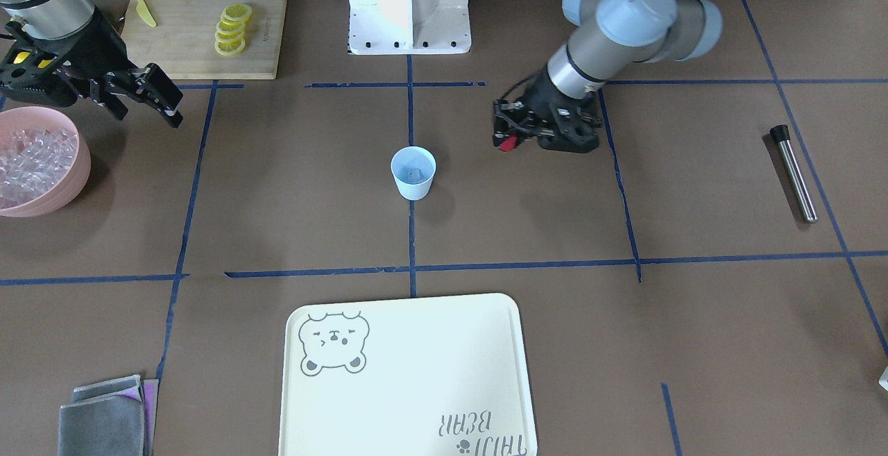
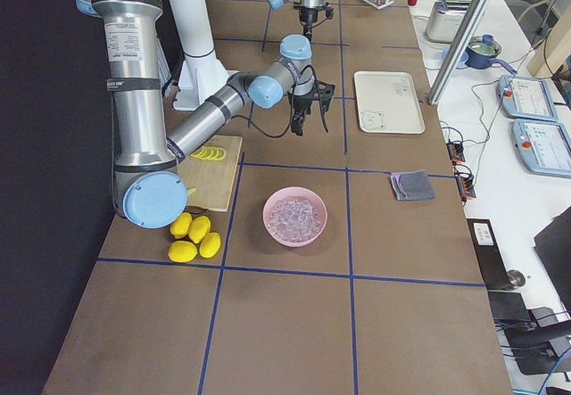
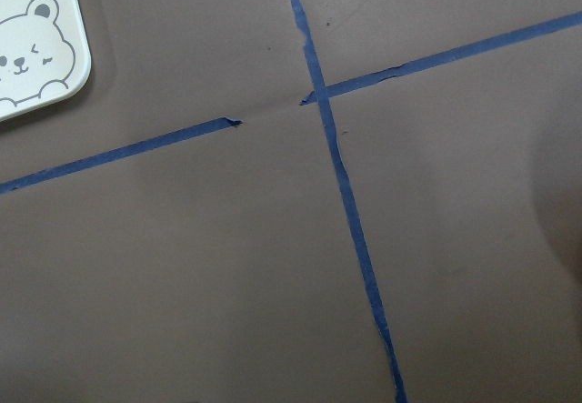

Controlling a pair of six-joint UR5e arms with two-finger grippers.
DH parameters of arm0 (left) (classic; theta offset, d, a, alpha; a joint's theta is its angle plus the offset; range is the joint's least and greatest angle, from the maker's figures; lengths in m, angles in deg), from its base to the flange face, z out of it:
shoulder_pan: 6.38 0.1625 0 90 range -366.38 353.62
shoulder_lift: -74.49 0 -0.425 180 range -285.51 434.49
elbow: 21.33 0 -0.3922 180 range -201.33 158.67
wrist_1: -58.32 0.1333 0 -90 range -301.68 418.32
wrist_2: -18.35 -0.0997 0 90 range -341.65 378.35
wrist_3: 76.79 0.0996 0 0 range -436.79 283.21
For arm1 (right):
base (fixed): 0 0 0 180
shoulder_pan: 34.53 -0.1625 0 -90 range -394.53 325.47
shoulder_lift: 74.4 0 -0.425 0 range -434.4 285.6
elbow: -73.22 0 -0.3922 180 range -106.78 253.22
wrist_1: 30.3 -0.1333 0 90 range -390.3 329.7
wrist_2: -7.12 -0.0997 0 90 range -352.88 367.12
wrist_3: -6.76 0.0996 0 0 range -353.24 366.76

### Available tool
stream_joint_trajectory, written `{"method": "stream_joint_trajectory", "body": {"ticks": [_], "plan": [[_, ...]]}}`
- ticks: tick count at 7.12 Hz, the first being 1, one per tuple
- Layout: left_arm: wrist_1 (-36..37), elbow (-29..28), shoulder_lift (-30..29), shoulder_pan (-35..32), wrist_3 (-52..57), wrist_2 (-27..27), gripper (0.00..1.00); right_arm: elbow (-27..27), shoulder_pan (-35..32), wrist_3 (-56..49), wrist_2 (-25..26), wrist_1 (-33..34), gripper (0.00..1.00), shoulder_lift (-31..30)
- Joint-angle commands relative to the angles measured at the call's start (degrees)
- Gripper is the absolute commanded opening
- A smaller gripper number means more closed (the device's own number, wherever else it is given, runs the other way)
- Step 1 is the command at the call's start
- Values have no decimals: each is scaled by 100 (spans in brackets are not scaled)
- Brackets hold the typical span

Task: Mash ice and strawberries in cup
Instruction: 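Carry the strawberry with the left gripper and drop it into the blue cup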

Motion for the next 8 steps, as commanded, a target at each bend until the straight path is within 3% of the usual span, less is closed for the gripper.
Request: {"method": "stream_joint_trajectory", "body": {"ticks": [1, 3, 5, 6, 7, 8], "plan": [[-8, -253, -593, 450, -375, -838, 2, -2, -11, -4, 0, 0, 99, -81], [-52, -579, -901, 459, -340, -1208, 7, 16, -11, -4, 0, 0, 99, -63], [-96, -589, -910, 468, -340, -1288, 25, 7, -11, -4, 0, 0, 99, -54], [-122, -589, -902, 468, -340, -1288, 58, 16, -20, -4, -18, 0, 99, -46], [-122, -589, -884, 468, -340, -1306, 79, 16, -20, -13, -18, 0, 99, -37], [-122, -589, -884, 468, -340, -1332, 81, 24, -20, -4, -18, 0, 99, -37]]}}
